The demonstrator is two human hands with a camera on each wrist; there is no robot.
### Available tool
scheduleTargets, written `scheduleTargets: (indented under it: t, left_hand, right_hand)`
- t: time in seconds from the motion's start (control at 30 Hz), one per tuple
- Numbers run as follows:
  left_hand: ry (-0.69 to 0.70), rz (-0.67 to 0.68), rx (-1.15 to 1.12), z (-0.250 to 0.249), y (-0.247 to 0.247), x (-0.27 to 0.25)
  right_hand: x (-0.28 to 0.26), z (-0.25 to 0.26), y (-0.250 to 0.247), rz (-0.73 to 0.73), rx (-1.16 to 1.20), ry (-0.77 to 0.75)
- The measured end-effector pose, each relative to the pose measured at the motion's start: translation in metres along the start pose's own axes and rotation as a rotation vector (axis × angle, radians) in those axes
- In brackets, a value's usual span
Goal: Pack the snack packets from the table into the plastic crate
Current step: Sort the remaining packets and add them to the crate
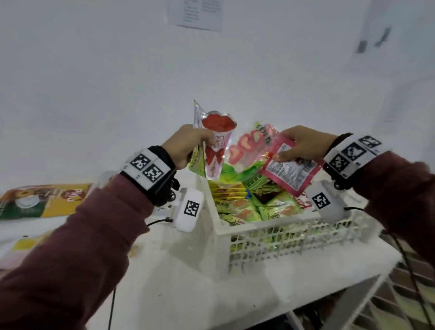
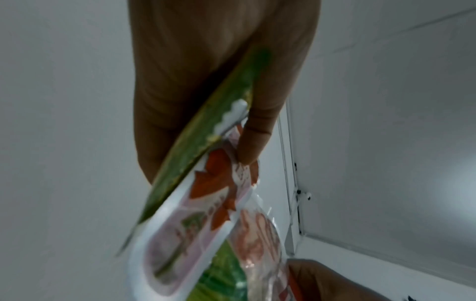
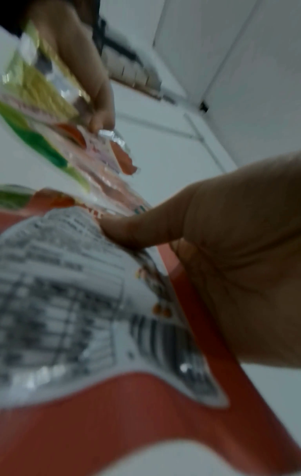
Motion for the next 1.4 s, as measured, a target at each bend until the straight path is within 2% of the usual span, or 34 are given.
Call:
scheduleTargets:
  t: [0.2, 0.37, 0.43, 0.53, 0.67, 0.77, 0.87, 1.03, 1.17, 1.27, 1.33, 1.4]
  left_hand:
    - [-0.088, 0.157, 0.201, 0.006, 0.048, 0.043]
    - [-0.247, 0.323, 0.39, 0.03, 0.062, 0.07]
    - [-0.292, 0.398, 0.54, 0.038, 0.062, 0.078]
    - [-0.27, 0.467, 0.871, 0.042, 0.064, 0.084]
    - [-0.273, 0.585, 1.074, 0.044, 0.075, 0.087]
    - [-0.204, 0.574, 1.212, 0.034, 0.08, 0.089]
    - [-0.167, 0.583, 1.248, 0.019, 0.088, 0.092]
    - [-0.109, 0.577, 1.203, -0.007, 0.113, 0.1]
    - [-0.062, 0.589, 1.206, -0.014, 0.152, 0.104]
    - [-0.077, 0.664, 1.228, -0.009, 0.186, 0.105]
    - [-0.103, 0.7, 1.256, -0.003, 0.207, 0.105]
    - [-0.137, 0.72, 1.286, 0.005, 0.221, 0.103]
  right_hand:
    - [0.029, -0.064, -0.011, -0.002, 0.008, 0.143]
    - [0.066, -0.1, 0.002, 0.265, -0.03, 0.296]
    - [0.078, -0.102, 0.007, 0.389, -0.036, 0.364]
    - [0.093, -0.108, 0.015, 0.49, -0.189, 0.411]
    - [0.102, -0.114, 0.018, 0.484, -0.18, 0.505]
    - [0.103, -0.112, 0.011, 0.487, -0.183, 0.534]
    - [0.102, -0.111, -0.002, 0.496, -0.198, 0.473]
    - [0.104, -0.105, -0.038, 0.506, -0.274, 0.288]
    - [0.099, -0.107, -0.076, 0.407, -0.327, 0.173]
    - [0.092, -0.111, -0.101, 0.251, -0.355, 0.12]
    - [0.086, -0.119, -0.104, 0.141, -0.452, 0.094]
    - [0.085, -0.129, -0.098, 0.106, -0.576, 0.087]
Point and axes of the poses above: each hand's wrist, its own x-axis towards the middle knuckle, its own y-axis out of the palm, z = x × y, the point moved 2 cm from there along x, towards the middle knuckle, and after that the axes turned 13 degrees about x, right-handed, at the moved point
